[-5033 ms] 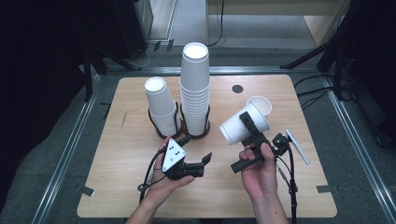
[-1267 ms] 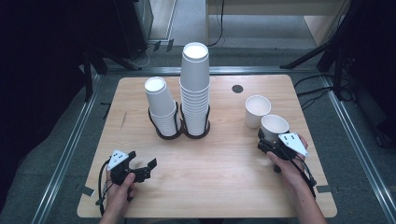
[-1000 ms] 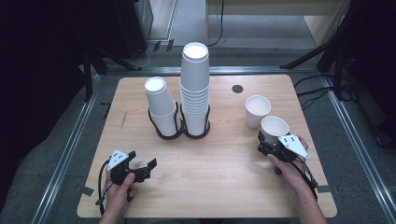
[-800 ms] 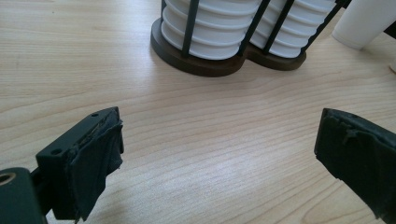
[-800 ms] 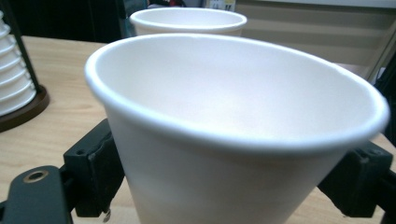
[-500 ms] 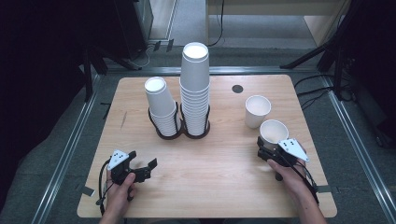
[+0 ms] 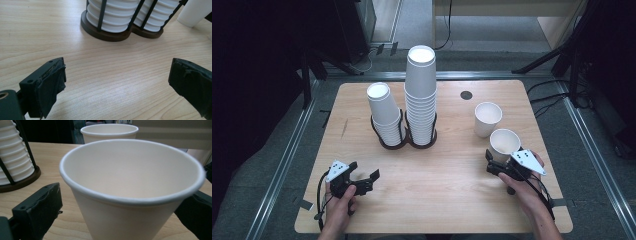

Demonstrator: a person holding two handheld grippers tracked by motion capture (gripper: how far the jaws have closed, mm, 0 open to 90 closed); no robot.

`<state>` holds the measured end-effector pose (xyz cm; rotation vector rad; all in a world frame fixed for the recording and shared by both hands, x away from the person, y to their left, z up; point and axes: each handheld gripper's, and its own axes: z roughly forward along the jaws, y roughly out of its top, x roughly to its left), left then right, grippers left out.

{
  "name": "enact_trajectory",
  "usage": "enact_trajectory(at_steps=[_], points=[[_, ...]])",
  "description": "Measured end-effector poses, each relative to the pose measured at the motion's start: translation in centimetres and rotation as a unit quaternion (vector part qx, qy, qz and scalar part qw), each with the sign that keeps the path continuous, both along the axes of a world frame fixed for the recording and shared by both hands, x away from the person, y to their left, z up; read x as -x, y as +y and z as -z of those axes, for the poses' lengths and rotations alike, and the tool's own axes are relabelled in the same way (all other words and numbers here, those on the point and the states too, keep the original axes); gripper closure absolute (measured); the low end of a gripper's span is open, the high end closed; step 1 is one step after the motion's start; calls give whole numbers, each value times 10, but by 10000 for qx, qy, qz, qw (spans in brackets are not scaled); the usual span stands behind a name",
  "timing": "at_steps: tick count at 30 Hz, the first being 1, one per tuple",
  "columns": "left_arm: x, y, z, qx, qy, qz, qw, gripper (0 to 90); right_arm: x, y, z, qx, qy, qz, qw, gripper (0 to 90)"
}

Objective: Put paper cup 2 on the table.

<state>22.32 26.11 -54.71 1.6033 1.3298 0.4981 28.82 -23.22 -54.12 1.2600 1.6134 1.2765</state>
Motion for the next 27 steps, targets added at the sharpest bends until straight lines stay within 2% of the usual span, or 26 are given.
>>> enact_trajectory(at_steps=[5, 9, 15, 20, 27], points=[[2, 1, -2, 1, -22, -20, 10000, 14, 7, -3, -5, -73, 3, -25, 10000, 0], [3, 0, -1, -252, -47, -34, 9997, 14, 13, -9, -7, -94, 3, -65, 9999, 0], [7, 9, -4, -186, -52, -156, 9997, 14, 25, -22, -9, -150, -63, 43, 9999, 0], [15, 17, -6, -192, -58, -228, 9995, 14, 36, -39, -12, -155, -128, 163, 9997, 0], [25, 34, -4, -167, -10, -412, 9990, 14, 54, -65, -5, -78, -126, 330, 9993, 0]])
